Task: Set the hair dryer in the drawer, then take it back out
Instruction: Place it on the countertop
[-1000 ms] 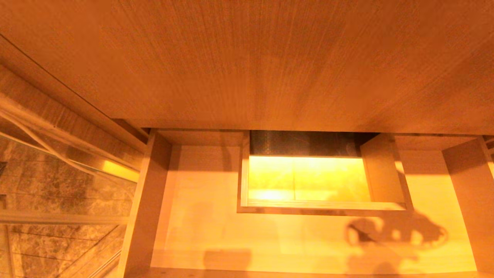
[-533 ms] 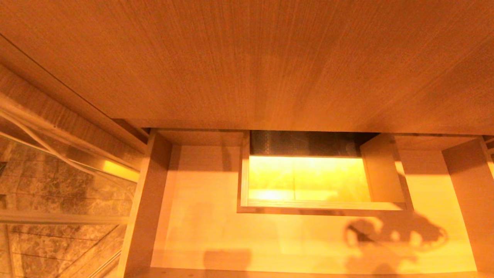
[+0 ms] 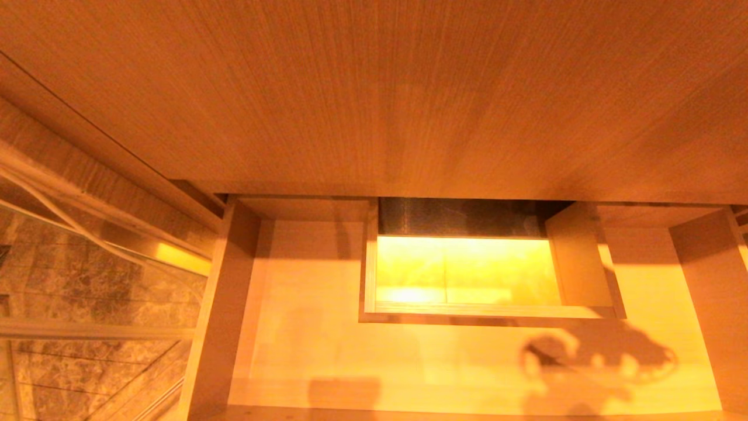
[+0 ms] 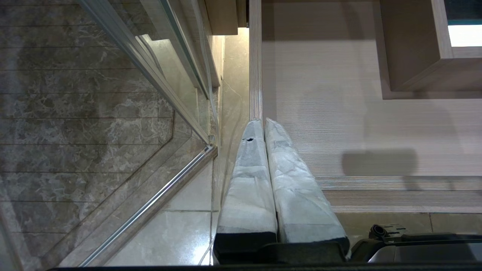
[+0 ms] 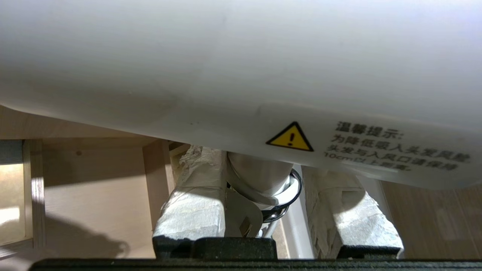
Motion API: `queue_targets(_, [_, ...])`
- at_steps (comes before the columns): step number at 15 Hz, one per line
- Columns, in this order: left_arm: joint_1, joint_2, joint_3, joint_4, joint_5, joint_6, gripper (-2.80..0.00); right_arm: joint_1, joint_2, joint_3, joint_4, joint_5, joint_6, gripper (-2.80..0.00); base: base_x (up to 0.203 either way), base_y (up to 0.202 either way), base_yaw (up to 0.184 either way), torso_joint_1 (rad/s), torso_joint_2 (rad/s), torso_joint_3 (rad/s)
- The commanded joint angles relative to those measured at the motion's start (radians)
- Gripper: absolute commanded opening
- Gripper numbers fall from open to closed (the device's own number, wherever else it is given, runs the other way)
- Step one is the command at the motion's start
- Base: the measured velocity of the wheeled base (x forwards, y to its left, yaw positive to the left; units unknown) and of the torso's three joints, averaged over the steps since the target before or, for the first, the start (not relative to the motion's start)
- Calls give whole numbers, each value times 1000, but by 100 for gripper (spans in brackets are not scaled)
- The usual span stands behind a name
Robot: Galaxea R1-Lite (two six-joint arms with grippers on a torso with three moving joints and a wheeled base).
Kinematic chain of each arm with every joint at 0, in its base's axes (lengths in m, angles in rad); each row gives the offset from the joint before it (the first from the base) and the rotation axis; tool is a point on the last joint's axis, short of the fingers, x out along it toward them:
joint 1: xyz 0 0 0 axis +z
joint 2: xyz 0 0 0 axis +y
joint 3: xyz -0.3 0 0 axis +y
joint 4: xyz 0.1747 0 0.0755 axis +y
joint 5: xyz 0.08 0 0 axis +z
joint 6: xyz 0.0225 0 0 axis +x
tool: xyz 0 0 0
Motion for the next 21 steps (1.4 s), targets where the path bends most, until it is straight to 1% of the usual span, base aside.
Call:
queue_targets(1, [0, 0, 2, 0, 0, 0, -280, -1, -3, 5, 2, 0, -4, -280, 0, 0, 0, 0, 0, 0])
queue_targets(8, [0, 0, 2, 0, 0, 0, -280, 2, -39, 80, -4, 0, -3, -280, 0, 0, 0, 0, 0, 0])
queue_targets(11, [0, 0, 2, 0, 0, 0, -280, 24, -49, 106, -14, 2, -7, -280, 0, 0, 0, 0, 0, 0])
queue_targets(14, [0, 0, 2, 0, 0, 0, -280, 24, -65, 92, -7, 0, -13, -280, 0, 0, 0, 0, 0, 0])
queue_targets(19, [0, 0, 2, 0, 0, 0, -280, 24, -61, 111, -32, 4, -13, -280, 0, 0, 0, 0, 0, 0])
queue_targets(21, [0, 0, 2, 0, 0, 0, -280, 26, -76, 125, -64, 6, -22, -280, 0, 0, 0, 0, 0, 0])
